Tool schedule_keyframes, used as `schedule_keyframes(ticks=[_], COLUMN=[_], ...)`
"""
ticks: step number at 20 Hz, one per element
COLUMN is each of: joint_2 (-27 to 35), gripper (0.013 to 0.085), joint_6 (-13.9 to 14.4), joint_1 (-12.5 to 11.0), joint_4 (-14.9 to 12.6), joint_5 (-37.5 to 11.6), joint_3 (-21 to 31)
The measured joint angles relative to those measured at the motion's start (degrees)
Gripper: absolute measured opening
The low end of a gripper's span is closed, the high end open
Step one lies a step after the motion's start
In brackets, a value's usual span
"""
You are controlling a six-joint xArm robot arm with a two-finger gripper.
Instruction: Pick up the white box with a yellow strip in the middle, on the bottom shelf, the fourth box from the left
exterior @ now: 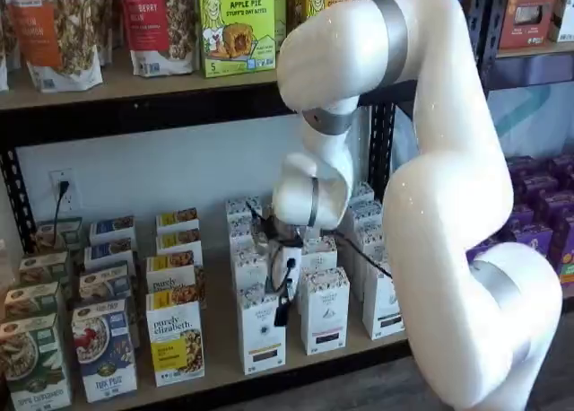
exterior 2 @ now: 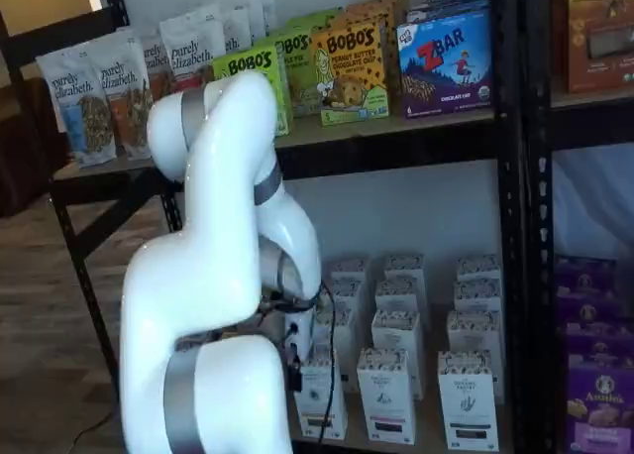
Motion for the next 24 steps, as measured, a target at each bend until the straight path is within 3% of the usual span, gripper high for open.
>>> schedule_keyframes(ticks=[7, 16, 24], joint_2=[-0.2, -0.3, 1.5], gripper=[0.085, 0.085, 0.085], joint_6=[1.0, -3.7, -5.6], joint_1=[0.8, 1.8, 1.7], joint_4=[-0.3, 5.8, 7.9], joint_5=[-0.7, -3.0, -4.3], joint_3=[0.1, 0.3, -2.3])
